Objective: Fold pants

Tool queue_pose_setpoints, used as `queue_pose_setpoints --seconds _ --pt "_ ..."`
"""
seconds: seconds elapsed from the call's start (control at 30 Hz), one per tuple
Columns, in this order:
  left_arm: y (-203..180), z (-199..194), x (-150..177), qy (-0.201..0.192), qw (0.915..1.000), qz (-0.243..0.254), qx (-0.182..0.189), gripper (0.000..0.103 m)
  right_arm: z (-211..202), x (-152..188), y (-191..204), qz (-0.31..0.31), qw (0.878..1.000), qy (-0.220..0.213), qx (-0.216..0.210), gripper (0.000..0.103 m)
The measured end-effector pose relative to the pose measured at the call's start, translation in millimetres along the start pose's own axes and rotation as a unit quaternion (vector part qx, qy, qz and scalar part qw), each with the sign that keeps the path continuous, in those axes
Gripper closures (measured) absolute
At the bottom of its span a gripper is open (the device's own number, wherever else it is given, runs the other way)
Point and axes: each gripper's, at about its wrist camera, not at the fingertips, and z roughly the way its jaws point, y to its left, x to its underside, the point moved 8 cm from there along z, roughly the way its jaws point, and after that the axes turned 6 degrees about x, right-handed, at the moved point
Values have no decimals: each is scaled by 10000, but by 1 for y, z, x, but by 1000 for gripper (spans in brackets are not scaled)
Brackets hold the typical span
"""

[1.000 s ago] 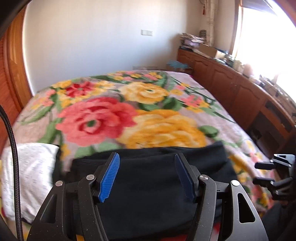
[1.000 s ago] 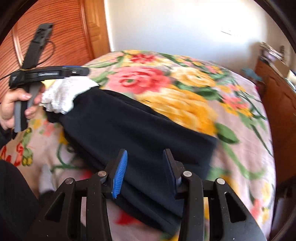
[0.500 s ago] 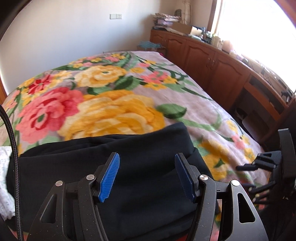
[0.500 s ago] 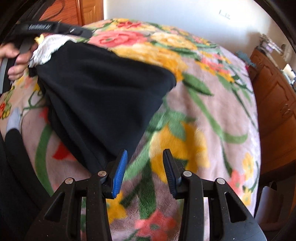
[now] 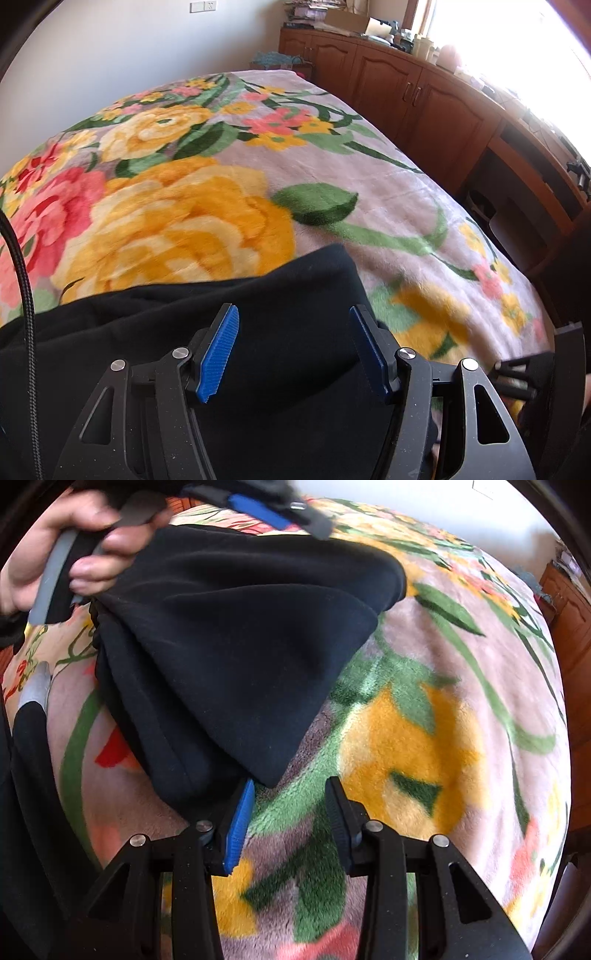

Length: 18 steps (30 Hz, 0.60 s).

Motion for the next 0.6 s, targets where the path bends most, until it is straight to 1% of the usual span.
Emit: queue_pose_setpoints --seconds 0.1,0.2,0.23,0.3,0.37,0.43,0.6 --pt "-4 14 -8 102 9999 103 24 39 2 -5 2 110 9999 -116 58 63" --pt "-7 32 -18 231 9994 239 20 39 1 -7 8 168 9996 -221 -19 83" --pt "-9 39 -21 274 9992 278 7 39 1 -7 11 119 9996 -237 3 86" --pt "-11 50 -24 392 9987 329 11 39 -1 -9 15 -27 9994 -308 128 89" --pt "-13 64 -25 599 9976 334 50 39 -5 -11 16 -32 9992 -369 175 89" --pt "-12 75 -28 763 9965 328 63 39 -8 -15 16 49 9991 -386 145 89" --pt "-7 90 -30 1070 9939 202 155 39 -4 -20 10 171 9993 -321 83 89"
